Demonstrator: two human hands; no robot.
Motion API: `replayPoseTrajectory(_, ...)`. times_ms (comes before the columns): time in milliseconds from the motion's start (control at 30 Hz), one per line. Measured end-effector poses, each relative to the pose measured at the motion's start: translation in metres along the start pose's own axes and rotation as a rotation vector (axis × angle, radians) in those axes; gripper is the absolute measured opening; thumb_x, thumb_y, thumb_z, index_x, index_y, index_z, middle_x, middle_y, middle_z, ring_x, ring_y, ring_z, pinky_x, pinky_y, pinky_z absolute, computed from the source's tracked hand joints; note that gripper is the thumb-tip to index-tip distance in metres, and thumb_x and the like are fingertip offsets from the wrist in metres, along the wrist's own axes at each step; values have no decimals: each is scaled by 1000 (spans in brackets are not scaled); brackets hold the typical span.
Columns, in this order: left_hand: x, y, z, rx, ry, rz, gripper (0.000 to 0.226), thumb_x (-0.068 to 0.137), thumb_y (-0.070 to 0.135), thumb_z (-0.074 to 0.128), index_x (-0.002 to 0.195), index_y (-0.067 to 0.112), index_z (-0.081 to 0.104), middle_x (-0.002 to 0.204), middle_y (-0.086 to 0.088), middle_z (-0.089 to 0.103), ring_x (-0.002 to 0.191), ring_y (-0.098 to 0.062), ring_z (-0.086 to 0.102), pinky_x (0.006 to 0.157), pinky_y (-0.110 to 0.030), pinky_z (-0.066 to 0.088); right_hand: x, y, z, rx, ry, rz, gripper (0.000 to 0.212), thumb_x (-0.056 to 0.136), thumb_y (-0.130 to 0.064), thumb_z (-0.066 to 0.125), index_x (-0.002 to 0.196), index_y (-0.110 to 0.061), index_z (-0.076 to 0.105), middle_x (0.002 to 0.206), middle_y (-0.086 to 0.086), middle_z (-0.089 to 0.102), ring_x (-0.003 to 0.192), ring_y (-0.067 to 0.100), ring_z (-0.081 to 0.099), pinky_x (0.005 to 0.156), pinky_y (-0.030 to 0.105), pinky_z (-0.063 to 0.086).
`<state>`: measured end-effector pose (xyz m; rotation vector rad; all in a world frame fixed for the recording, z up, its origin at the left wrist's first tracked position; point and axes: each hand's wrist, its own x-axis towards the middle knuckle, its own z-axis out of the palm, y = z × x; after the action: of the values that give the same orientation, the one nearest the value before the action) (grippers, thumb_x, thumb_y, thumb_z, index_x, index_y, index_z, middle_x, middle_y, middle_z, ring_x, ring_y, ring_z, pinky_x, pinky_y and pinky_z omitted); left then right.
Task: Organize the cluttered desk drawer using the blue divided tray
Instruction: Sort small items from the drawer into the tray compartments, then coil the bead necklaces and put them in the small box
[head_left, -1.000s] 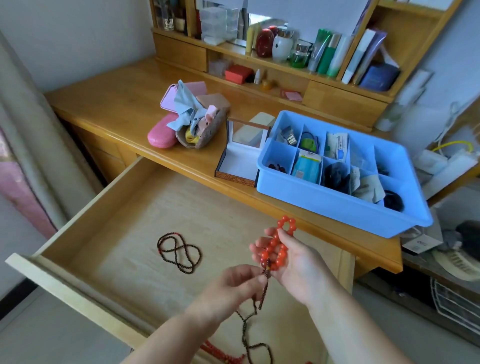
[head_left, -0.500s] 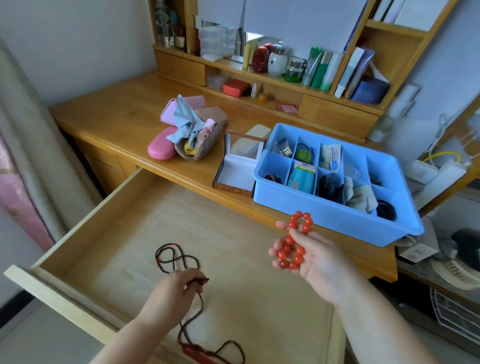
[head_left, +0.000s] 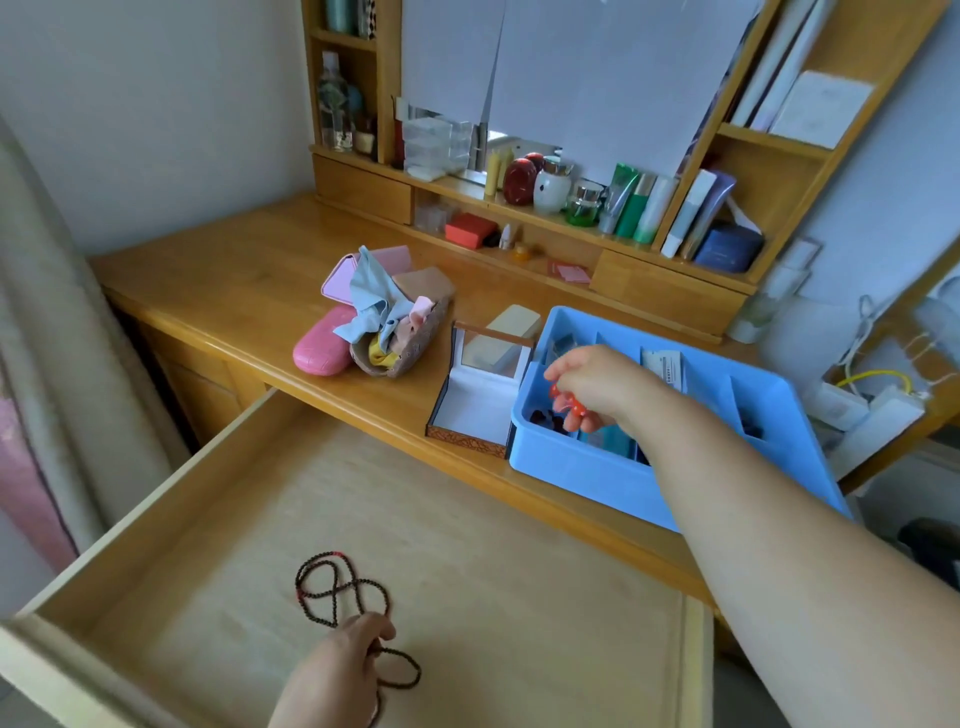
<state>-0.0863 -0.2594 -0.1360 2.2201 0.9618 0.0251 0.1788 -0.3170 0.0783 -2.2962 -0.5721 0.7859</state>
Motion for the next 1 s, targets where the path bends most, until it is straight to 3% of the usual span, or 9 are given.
replayPoseTrajectory(133,3,-5,-4,-10,-26,17,45,93,7,45,127,36,52,113,7,55,111,-9,55,76,-2,33,8,5,14,-273,124,-135,31,95,-12,40,118,-19,60,101,4,65,83,23,68,75,38,57)
replayPoseTrajectory(200,0,-4,-6,15,27,60,48,83,-4,54,116,31,65,125,2,56,115,-18,57,88,-17,40,-1,23,12,-202,197,-249,29,94,-19,45,116,-26,62,108,-6,65,89,13,65,69,30,55)
replayPoseTrajectory(300,-6,9,-13,27,226,224,51,62,-5,69,105,23,69,119,-11,64,100,-24,68,73,-24,52,-35,65,4,-211,431,-504,22,92,-24,53,109,-27,67,102,-22,61,94,5,59,72,12,42)
replayPoseTrajectory(367,-5,38,-24,23,301,461,48,74,15,57,123,17,58,127,-13,60,112,-22,62,87,-26,47,-58,101,-4,-386,657,-638,29,91,-29,52,112,-18,67,112,-10,63,109,15,57,93,25,41)
replayPoseTrajectory(433,4,75,-33,56,359,622,56,84,27,45,138,10,46,145,-10,43,135,-20,37,106,-31,32,-74,136,-11,-535,748,-572,46,89,-39,43,122,-14,61,129,5,58,121,26,51,104,45,35)
replayPoseTrajectory(533,21,133,-38,243,373,808,64,88,33,46,145,9,33,153,-11,29,143,-24,22,112,-38,21,-90,170,-14,-629,682,-350,60,92,-53,27,135,-19,51,144,9,46,131,28,42,110,48,18)
replayPoseTrajectory(633,41,168,-36,495,328,809,65,87,41,41,146,13,34,154,-9,27,140,-29,29,109,-40,21,-92,184,-15,-729,587,-287,68,95,-59,11,136,-22,50,140,9,51,131,26,40,109,43,15)
replayPoseTrajectory(800,81,178,-26,616,280,762,75,87,53,39,150,17,22,157,-6,20,144,-24,19,109,-42,19,-66,193,-28,-748,540,-253,65,92,-62,9,143,-31,34,144,5,47,131,23,35,109,42,15)
replayPoseTrajectory(1000,136,219,-25,699,269,671,76,88,58,27,151,17,12,158,-7,10,145,-29,13,113,-40,4,-8,183,-56,-781,574,-277,64,92,-61,19,144,-29,36,143,5,47,133,25,43,111,43,13)
